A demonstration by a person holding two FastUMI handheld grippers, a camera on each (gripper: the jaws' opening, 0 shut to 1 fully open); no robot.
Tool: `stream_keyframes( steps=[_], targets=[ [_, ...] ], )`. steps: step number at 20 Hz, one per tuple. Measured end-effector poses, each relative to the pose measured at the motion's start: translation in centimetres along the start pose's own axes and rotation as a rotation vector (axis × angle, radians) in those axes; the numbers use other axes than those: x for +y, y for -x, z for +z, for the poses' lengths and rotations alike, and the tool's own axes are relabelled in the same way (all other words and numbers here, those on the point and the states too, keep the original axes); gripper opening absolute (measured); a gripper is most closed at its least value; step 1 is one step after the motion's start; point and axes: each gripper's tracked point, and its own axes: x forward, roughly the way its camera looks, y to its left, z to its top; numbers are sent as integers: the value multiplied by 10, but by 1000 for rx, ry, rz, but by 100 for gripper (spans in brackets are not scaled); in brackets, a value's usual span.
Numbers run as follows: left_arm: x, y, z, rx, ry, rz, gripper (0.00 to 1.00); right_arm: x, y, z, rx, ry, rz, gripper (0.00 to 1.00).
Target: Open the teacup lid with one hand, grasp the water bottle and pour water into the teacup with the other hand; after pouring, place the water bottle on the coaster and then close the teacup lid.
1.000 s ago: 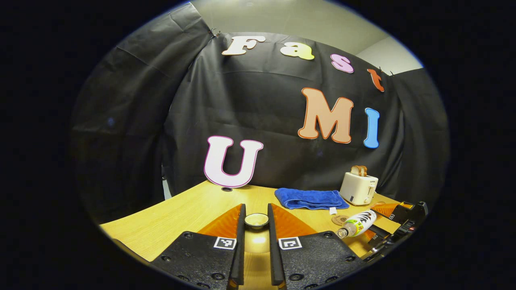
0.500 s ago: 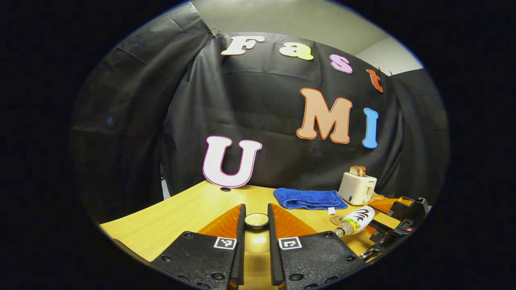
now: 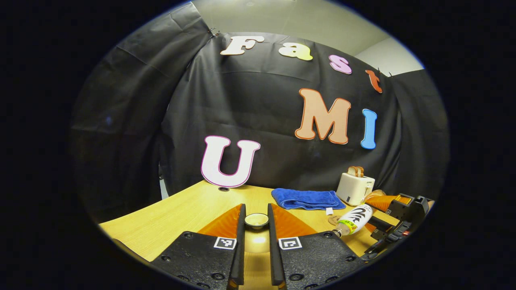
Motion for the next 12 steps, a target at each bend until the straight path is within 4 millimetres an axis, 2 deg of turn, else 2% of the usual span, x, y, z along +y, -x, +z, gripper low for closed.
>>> stream_keyframes(
  steps=[9, 12],
  targets=[
    [0, 2, 6, -12, 2, -3, 23, -12, -6, -1, -10, 95, -15, 67],
    [2, 3, 6, -13, 7, 1, 23, -18, -4, 5, -17, 139, -36, 67]
  ],
)
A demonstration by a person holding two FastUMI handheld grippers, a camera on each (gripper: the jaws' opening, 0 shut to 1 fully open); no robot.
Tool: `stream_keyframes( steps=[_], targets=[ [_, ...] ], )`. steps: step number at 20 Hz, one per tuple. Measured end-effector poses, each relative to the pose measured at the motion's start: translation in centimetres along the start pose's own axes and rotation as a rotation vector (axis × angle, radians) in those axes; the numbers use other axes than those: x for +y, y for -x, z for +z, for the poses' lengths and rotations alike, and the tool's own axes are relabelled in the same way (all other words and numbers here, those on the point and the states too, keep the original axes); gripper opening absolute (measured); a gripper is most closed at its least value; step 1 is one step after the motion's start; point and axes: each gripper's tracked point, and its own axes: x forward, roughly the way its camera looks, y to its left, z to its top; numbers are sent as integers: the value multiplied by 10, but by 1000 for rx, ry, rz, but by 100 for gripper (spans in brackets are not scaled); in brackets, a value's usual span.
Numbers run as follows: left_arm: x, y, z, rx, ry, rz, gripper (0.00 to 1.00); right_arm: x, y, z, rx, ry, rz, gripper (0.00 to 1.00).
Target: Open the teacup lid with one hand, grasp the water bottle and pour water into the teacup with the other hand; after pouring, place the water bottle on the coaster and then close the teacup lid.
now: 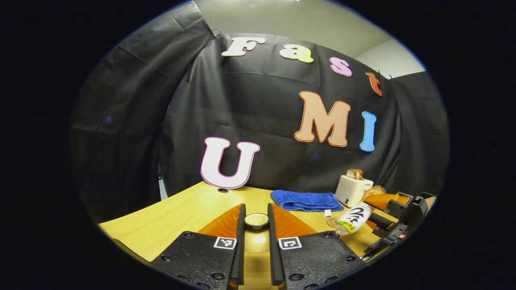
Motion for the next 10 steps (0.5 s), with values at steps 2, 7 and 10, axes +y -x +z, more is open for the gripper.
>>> stream_keyframes(
  steps=[2, 7, 10],
  targets=[
    [0, 1, 1, -4, -1, 0, 23, -1, 0, 1, -11, 15, -4, 67],
    [-1, 1, 3, -14, -4, -5, 23, 3, 1, 5, -16, 7, 6, 67],
    [-1, 1, 4, -13, -4, -2, 22, 8, 3, 7, -15, -15, 13, 67]
  ],
)
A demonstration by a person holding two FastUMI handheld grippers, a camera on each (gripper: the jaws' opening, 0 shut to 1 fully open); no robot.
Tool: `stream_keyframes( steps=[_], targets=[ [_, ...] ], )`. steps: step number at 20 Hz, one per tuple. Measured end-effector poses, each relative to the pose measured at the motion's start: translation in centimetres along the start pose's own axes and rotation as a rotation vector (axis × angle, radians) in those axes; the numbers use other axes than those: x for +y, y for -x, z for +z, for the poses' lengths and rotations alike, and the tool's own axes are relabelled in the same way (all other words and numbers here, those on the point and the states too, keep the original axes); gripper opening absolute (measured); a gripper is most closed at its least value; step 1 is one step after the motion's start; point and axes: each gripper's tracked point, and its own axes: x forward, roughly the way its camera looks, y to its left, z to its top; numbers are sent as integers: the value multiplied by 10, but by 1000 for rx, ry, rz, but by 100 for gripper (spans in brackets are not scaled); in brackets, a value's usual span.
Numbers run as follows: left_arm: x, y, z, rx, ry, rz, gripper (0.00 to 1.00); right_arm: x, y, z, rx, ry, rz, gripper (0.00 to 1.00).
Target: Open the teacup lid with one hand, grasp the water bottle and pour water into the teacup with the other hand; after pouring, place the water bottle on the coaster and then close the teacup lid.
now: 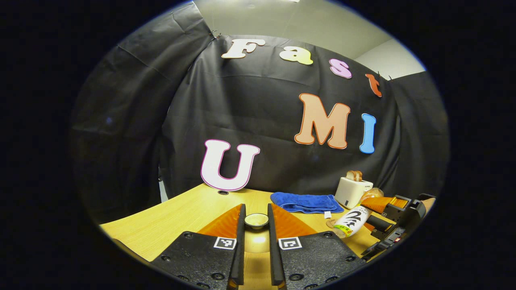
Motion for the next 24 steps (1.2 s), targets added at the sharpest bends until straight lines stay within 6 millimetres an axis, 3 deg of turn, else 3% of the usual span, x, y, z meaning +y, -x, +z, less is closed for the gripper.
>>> stream_keyframes(
  steps=[8, 13, 24],
  targets=[
    [0, -1, 0, -3, -2, 0, 23, 11, 2, 3, 0, -64, 32, 66],
    [1, -1, 0, 0, 1, 1, 22, 44, 10, 4, 39, -336, 126, 67],
    [0, -2, -4, 9, 6, -1, 23, 65, 17, 18, 96, -953, 295, 68]
  ],
)
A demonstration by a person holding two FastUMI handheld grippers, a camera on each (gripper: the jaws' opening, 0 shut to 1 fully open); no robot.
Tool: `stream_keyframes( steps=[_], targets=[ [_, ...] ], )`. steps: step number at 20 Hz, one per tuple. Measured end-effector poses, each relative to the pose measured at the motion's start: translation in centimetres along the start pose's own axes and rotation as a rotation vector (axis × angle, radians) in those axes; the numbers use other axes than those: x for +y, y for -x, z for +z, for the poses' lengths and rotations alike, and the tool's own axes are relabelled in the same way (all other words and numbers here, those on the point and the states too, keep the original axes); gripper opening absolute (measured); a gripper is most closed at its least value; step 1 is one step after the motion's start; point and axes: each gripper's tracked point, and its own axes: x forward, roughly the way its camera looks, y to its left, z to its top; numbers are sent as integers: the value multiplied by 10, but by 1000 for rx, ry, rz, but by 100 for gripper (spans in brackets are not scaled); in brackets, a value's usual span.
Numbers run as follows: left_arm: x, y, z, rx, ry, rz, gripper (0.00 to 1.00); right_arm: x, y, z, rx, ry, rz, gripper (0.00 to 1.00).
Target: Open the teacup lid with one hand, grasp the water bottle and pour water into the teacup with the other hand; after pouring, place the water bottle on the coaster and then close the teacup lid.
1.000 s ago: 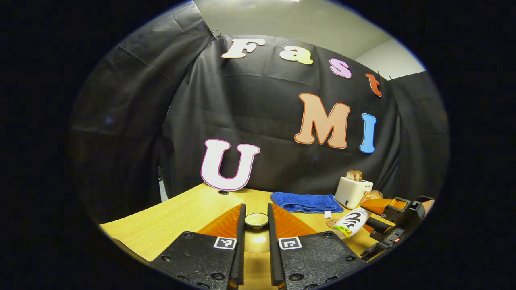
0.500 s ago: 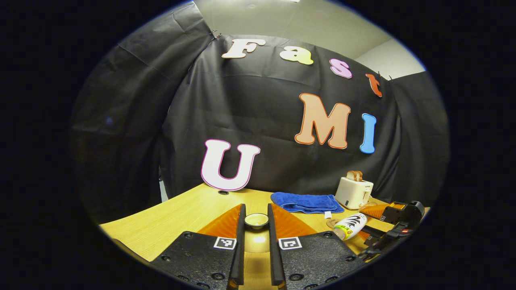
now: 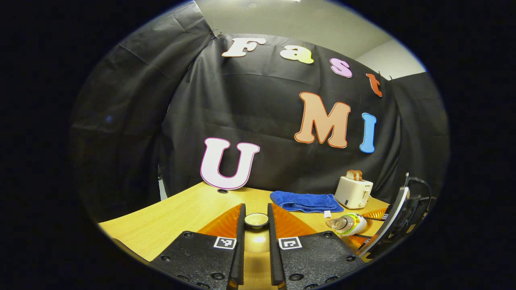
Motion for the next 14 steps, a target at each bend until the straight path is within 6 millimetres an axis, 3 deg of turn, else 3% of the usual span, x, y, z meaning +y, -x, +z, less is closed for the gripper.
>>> stream_keyframes(
  steps=[10, 14],
  targets=[
    [-1, 0, 0, -3, -1, -2, 23, -14, -21, -12, 12, -531, 57, 67],
    [-2, -2, -3, 4, 5, -7, 23, -30, -30, -19, 15, -721, 46, 68]
  ],
)
